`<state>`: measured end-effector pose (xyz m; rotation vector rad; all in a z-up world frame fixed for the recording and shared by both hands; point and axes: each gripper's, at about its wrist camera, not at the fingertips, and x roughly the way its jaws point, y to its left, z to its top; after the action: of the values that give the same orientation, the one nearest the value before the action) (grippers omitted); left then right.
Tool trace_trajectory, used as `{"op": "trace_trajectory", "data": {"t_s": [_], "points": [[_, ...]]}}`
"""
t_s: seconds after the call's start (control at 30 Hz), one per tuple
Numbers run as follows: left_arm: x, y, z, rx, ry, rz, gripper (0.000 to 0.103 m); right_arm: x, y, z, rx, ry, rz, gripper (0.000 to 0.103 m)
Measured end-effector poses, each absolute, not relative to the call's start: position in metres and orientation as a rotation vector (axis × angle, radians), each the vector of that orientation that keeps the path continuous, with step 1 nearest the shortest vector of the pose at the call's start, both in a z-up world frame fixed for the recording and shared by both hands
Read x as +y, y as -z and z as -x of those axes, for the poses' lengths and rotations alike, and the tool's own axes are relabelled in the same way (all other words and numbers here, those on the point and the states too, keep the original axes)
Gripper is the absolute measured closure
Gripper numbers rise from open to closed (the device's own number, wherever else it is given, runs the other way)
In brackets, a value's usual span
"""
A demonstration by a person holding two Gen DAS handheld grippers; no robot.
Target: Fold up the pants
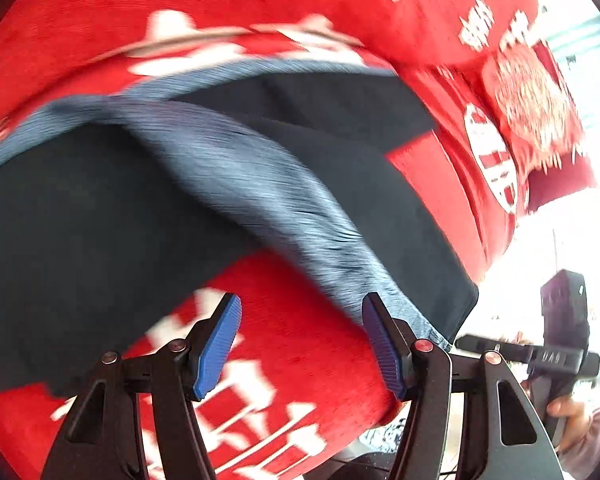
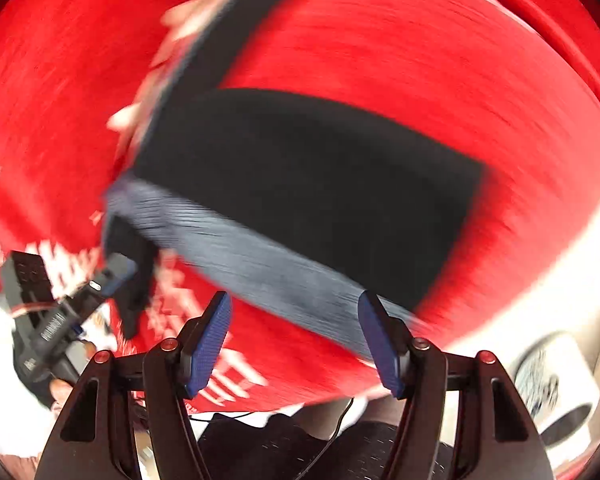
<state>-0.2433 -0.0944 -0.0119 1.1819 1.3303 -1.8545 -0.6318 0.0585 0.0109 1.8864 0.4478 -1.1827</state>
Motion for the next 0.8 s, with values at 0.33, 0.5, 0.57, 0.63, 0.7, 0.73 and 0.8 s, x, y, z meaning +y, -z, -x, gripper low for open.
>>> {"op": "trace_trajectory", "data": {"t_s": [0.33, 0.5, 0.57, 0.63, 0.7, 0.73, 0.8], "points": [[-0.097, 0.024, 0.292, 1.399, 1.87, -1.249, 0.04, 0.097, 0.025, 0.64, 0.082, 1.013, -2.032, 0.099], [-0.135, 0.002, 0.311, 1.374, 1.913, -1.161, 0.04, 0.035, -0.028, 0.671, -0.045, 1.011, -1.85, 0.1], [-0.161, -0.002, 0.323, 1.347, 1.918, -1.13, 0.04, -0.007, -0.041, 0.685, -0.036, 1.019, -1.775, 0.1], [-0.187, -0.006, 0.335, 1.322, 1.929, -1.094, 0.04, -0.053, -0.049, 0.704, -0.003, 1.041, -1.708, 0.1], [-0.214, -0.01, 0.343, 1.285, 1.935, -1.055, 0.04, -0.094, -0.056, 0.721, 0.027, 1.054, -1.66, 0.1], [-0.229, -0.012, 0.345, 1.263, 1.931, -1.035, 0.04, -0.116, -0.056, 0.729, 0.052, 1.061, -1.646, 0.1], [-0.253, -0.015, 0.35, 1.232, 1.909, -0.999, 0.04, -0.158, -0.057, 0.743, 0.111, 1.071, -1.614, 0.1]]}}
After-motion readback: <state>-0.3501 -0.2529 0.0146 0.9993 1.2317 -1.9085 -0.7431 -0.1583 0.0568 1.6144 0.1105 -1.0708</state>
